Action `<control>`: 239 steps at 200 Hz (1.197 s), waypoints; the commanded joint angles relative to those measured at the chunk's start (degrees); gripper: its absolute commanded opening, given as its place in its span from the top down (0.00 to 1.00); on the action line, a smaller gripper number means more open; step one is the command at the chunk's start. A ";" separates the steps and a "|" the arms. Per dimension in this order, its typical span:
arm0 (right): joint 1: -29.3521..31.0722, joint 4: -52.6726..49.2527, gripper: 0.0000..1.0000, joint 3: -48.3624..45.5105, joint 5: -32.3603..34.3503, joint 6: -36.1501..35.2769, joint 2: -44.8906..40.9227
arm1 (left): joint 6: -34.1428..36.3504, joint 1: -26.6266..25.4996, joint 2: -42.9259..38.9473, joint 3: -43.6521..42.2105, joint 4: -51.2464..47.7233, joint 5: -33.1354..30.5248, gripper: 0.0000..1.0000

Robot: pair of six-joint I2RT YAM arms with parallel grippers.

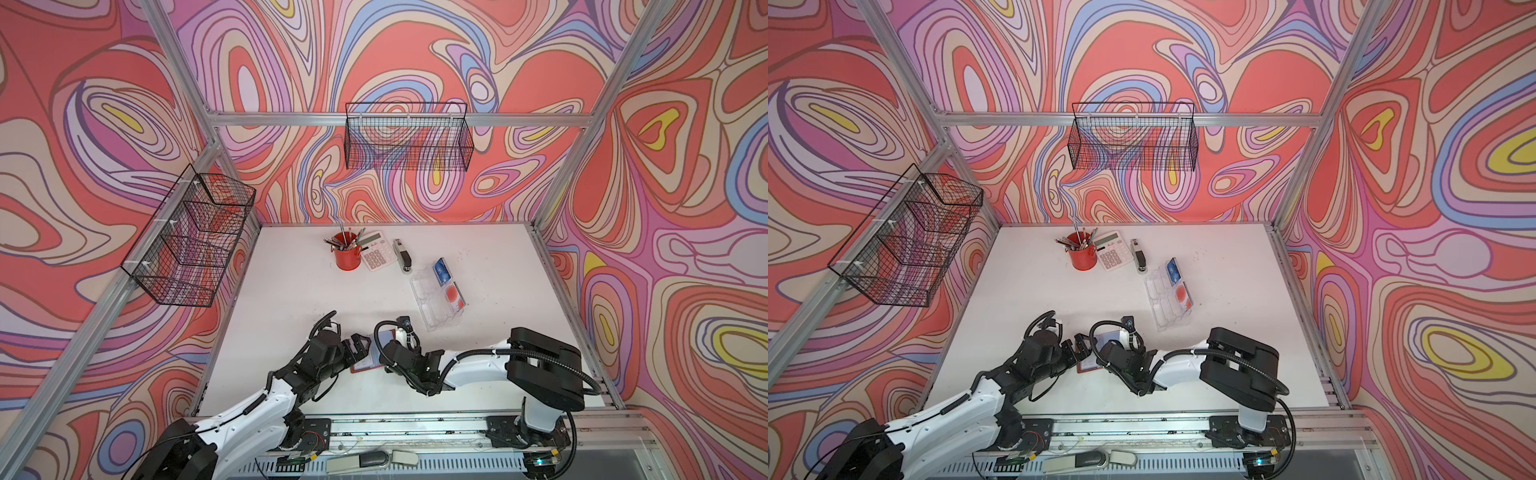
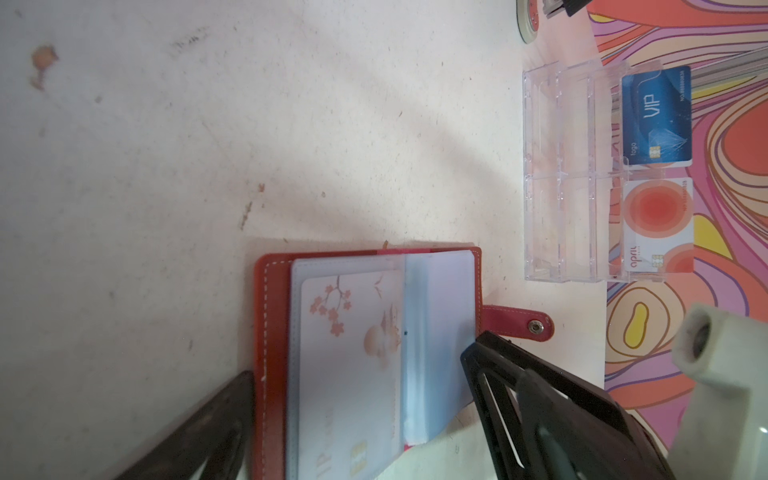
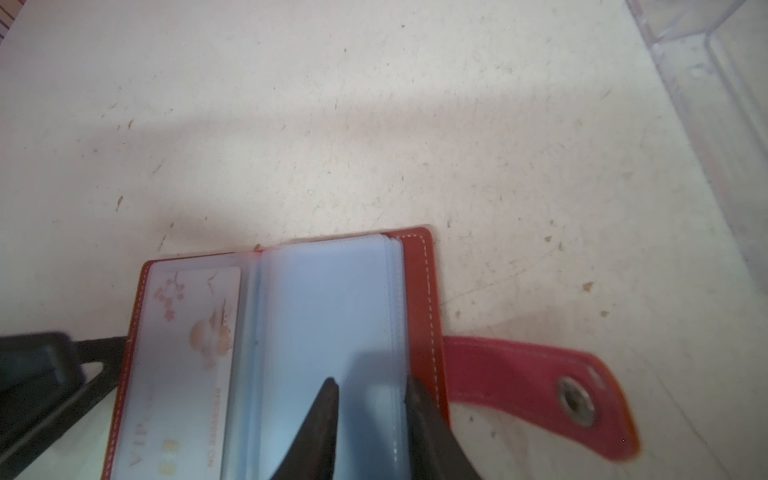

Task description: Put the credit cards into the card holder

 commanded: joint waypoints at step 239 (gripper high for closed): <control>1.16 1.45 0.71 3.25 -3.32 0.03 5.39 | 0.61 -0.15 0.64 0.58 -2.90 -0.09 0.00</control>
